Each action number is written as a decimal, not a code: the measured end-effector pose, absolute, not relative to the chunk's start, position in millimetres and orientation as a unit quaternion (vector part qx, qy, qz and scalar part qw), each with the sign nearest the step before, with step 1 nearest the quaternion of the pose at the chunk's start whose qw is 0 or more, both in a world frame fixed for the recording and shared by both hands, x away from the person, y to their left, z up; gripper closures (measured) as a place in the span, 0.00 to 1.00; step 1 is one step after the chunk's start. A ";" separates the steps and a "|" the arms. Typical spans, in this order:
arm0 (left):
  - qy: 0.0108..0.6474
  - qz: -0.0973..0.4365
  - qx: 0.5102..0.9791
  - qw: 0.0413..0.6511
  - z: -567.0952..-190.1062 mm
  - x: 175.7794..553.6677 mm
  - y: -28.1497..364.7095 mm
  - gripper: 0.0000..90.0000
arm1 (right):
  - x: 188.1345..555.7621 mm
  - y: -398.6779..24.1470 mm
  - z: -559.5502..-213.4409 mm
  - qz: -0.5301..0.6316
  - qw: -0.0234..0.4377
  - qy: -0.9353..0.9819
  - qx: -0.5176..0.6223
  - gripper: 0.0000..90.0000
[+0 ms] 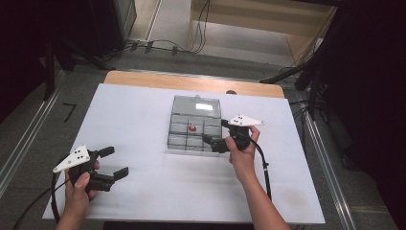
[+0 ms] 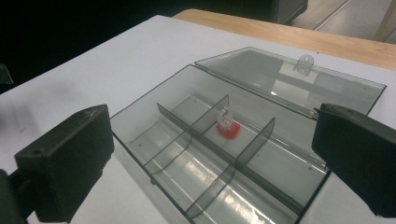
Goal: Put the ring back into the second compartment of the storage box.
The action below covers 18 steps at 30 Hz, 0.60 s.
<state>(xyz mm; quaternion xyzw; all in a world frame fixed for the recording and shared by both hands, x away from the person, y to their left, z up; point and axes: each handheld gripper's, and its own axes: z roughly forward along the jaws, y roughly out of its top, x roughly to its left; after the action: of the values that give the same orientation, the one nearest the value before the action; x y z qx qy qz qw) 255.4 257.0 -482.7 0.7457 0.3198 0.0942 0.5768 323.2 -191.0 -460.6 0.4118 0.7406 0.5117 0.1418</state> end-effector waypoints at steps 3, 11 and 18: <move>0.320 0.093 0.746 0.577 -482.5 255.0 256.1 0.00 | 318.8 -195.3 -461.7 0.512 0.145 0.738 0.414 0.00; 0.315 0.093 0.749 0.576 -482.3 254.2 253.4 0.00 | 307.2 -205.0 -465.8 0.513 0.155 0.738 0.409 0.00; 0.312 0.089 0.748 0.579 -481.6 253.1 250.4 0.00 | 298.4 -212.4 -468.0 0.515 0.159 0.738 0.406 0.00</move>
<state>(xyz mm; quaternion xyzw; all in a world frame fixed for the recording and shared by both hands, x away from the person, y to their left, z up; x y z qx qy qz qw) 253.1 250.4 -481.6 0.7479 0.3123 0.0889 0.5790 298.4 -212.4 -468.0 0.4061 0.7380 0.5149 0.1593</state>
